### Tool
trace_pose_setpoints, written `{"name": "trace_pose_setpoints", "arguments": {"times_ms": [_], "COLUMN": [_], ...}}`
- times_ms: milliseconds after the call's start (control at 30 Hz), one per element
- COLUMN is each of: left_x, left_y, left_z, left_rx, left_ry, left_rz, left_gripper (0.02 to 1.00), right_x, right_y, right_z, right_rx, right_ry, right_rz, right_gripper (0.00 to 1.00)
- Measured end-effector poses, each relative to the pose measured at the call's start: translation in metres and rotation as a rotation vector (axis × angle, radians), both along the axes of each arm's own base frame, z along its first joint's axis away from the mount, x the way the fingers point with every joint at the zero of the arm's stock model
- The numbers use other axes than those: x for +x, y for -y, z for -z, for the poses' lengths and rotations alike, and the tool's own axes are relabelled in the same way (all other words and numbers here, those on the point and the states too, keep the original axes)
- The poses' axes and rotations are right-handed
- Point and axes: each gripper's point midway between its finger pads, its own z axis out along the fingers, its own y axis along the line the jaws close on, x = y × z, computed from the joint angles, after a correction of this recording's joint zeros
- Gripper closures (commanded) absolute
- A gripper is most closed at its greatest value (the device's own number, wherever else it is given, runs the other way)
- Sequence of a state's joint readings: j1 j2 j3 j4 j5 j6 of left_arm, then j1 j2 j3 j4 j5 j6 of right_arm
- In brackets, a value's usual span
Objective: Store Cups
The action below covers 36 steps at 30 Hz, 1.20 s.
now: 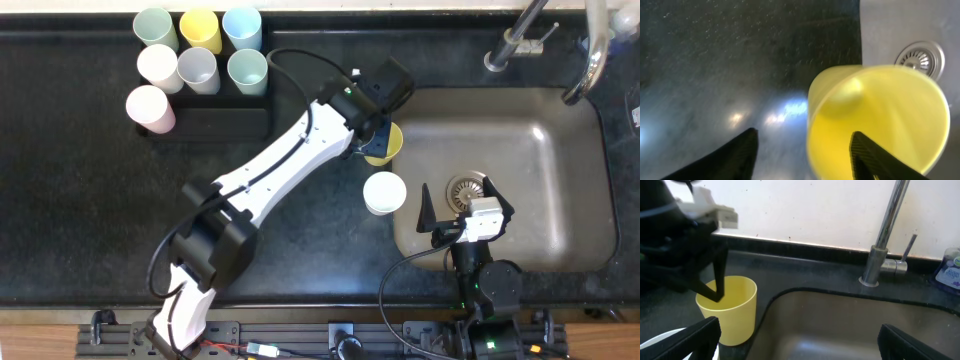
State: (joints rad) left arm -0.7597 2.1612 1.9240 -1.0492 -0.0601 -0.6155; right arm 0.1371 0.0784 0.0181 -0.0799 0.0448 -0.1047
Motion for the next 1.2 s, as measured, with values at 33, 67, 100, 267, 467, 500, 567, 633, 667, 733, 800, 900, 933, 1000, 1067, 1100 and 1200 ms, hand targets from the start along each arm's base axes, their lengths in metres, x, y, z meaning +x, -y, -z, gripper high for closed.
{"name": "trace_pose_setpoints", "arguments": {"times_ms": [33, 67, 100, 267, 467, 500, 567, 633, 667, 733, 800, 900, 933, 1000, 1067, 1100, 1200], "left_x": [0.003, 0.005, 0.007, 0.009, 0.011, 0.012, 0.018, 0.029, 0.035, 0.047, 0.055, 0.049, 0.041, 0.024, 0.016, 0.015, 0.012], "left_y": [0.003, 0.005, 0.007, 0.008, -0.001, -0.006, -0.023, -0.051, -0.066, -0.113, -0.164, -0.242, -0.263, -0.291, -0.302, -0.304, -0.313], "left_z": [0.003, 0.005, 0.006, 0.011, 0.007, 0.003, -0.013, -0.041, -0.056, -0.093, -0.123, -0.147, -0.148, -0.144, -0.139, -0.137, -0.128], "left_rx": [-0.007, -0.014, -0.019, -0.018, 0.001, 0.01, 0.02, 0.022, 0.021, 0.015, 0.011, 0.023, 0.033, 0.05, 0.039, 0.027, -0.004], "left_ry": [0.005, 0.01, 0.016, 0.015, 0.021, 0.026, 0.049, 0.092, 0.116, 0.17, 0.214, 0.221, 0.199, 0.145, 0.123, 0.12, 0.104], "left_rz": [-0.001, -0.006, -0.007, -0.007, -0.022, -0.031, -0.062, -0.113, -0.142, -0.232, -0.352, -0.636, -0.746, -0.956, -1.109, -1.17, -1.325], "left_gripper": [0.619, 0.75, 0.873, 0.982, 0.982, 0.982, 0.982, 0.982, 0.982, 0.982, 0.982, 0.982, 0.982, 0.982, 0.982, 0.982, 0.982], "right_x": [0.0, 0.0, 0.0, 0.0, 0.0, 0.0, 0.0, 0.0, 0.0, 0.0, 0.0, 0.0, 0.0, 0.0, 0.0, 0.0, 0.0], "right_y": [0.0, 0.0, 0.0, 0.0, 0.0, 0.0, 0.0, 0.0, 0.0, 0.0, 0.0, 0.0, 0.0, 0.0, 0.0, 0.0, 0.0], "right_z": [0.0, 0.0, 0.0, 0.0, 0.0, 0.0, 0.0, 0.0, 0.0, 0.0, 0.0, 0.0, 0.0, 0.0, 0.0, 0.0, 0.0], "right_rx": [0.0, -0.001, 0.0, 0.0, -0.001, -0.001, -0.001, 0.0, 0.0, 0.0, 0.0, 0.0, 0.0, 0.0, 0.0, 0.0, 0.0], "right_ry": [0.0, 0.0, 0.0, 0.0, 0.0, 0.0, 0.001, 0.0, 0.0, 0.0, 0.0, 0.0, 0.0, 0.0, 0.0, 0.0, 0.001], "right_rz": [0.0, 0.0, 0.0, 0.0, 0.0, 0.0, 0.0, 0.0, 0.0, 0.0, 0.0, 0.0, 0.0, 0.0, 0.0, 0.0, 0.0], "right_gripper": [0.003, 0.003, 0.007, 0.003, 0.003, 0.005, 0.003, 0.003, 0.003, 0.003, 0.003, 0.003, 0.003, 0.003, 0.003, 0.003, 0.003]}}
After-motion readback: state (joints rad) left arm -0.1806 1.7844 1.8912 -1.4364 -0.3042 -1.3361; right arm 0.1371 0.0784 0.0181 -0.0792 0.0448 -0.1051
